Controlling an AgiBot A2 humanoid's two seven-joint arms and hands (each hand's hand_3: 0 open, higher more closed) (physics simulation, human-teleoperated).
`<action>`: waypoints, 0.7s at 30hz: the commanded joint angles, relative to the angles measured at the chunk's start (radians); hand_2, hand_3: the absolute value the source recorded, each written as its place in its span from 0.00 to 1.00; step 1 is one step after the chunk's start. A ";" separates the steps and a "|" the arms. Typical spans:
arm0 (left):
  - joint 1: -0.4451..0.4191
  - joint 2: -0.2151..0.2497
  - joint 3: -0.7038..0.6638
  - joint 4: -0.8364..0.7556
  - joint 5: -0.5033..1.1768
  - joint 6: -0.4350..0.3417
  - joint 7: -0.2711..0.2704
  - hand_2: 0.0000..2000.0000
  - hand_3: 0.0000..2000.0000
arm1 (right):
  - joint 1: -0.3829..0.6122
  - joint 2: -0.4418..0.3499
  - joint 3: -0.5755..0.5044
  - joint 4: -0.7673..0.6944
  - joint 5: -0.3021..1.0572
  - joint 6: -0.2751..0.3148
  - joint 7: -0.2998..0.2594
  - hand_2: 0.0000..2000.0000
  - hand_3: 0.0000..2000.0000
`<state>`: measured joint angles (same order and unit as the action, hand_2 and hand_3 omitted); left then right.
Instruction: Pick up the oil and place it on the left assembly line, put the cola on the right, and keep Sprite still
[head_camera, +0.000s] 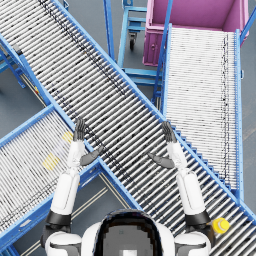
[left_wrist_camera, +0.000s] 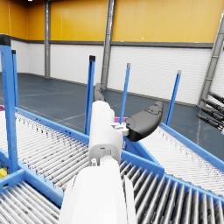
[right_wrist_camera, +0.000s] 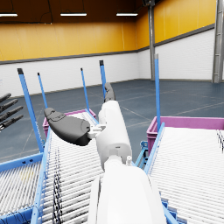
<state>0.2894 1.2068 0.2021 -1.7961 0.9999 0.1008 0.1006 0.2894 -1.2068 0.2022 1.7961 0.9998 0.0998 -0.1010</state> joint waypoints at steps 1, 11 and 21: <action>0.000 0.000 0.000 0.000 0.000 0.000 0.000 0.00 0.00 | 0.000 0.000 0.000 0.000 0.000 0.000 0.000 0.00 0.00; 0.000 0.000 0.000 0.000 0.000 0.000 0.000 0.00 0.00 | 0.000 0.000 0.000 0.000 0.000 0.000 0.000 0.00 0.00; 0.000 0.000 0.000 0.000 0.000 0.000 0.000 0.00 0.00 | 0.000 0.000 0.000 0.000 0.000 0.000 0.000 0.00 0.00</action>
<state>0.2894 1.2068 0.2021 -1.7961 0.9999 0.1008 0.1006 0.2894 -1.2068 0.2022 1.7961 0.9998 0.0998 -0.1010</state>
